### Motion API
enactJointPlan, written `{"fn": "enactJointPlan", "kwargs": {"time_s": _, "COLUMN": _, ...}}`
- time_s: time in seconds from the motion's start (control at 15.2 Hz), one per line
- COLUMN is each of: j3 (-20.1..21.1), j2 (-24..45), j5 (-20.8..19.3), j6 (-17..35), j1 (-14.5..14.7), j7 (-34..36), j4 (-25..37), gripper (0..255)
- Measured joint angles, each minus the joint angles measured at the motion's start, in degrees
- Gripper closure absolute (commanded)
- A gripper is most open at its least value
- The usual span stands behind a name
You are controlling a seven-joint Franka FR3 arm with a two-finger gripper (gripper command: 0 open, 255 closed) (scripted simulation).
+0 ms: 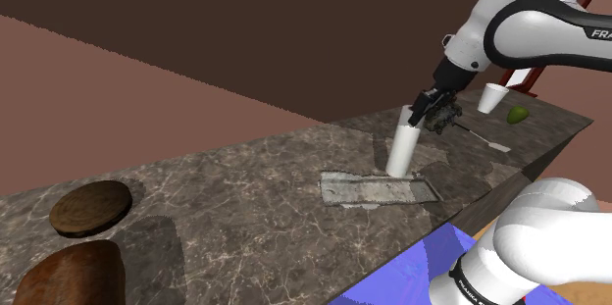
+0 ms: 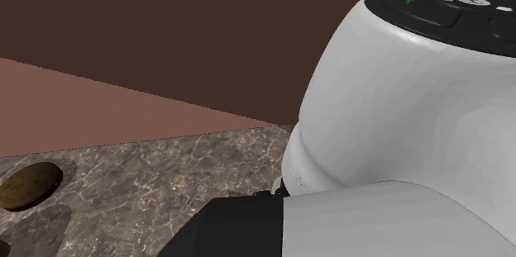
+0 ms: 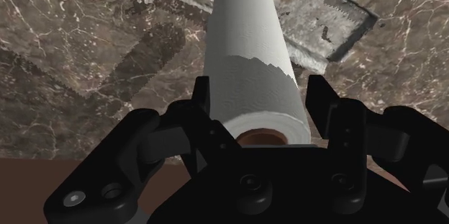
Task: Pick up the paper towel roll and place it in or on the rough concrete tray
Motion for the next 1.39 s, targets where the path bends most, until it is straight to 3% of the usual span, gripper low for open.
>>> {"fn": "enactJointPlan", "kwargs": {"time_s": 0.66, "j3": -0.93, "j2": -0.13, "j5": -0.99, "j6": 7.49, "j1": -0.61, "j7": -0.01, "j4": -7.64, "gripper": 255}}
{"fn": "enactJointPlan", "kwargs": {"time_s": 1.06, "j3": -0.95, "j2": -0.29, "j5": -1.04, "j6": 8.09, "j1": -0.65, "j7": 0.05, "j4": -8.40, "gripper": 255}}
{"fn": "enactJointPlan", "kwargs": {"time_s": 1.12, "j3": -0.95, "j2": -0.29, "j5": -1.04, "j6": 8.10, "j1": -0.65, "j7": 0.05, "j4": -8.41, "gripper": 0}}
{"fn": "enactJointPlan", "kwargs": {"time_s": 1.39, "j3": -0.95, "j2": -0.29, "j5": -1.04, "j6": 8.11, "j1": -0.65, "j7": 0.05, "j4": -8.41, "gripper": 0}}
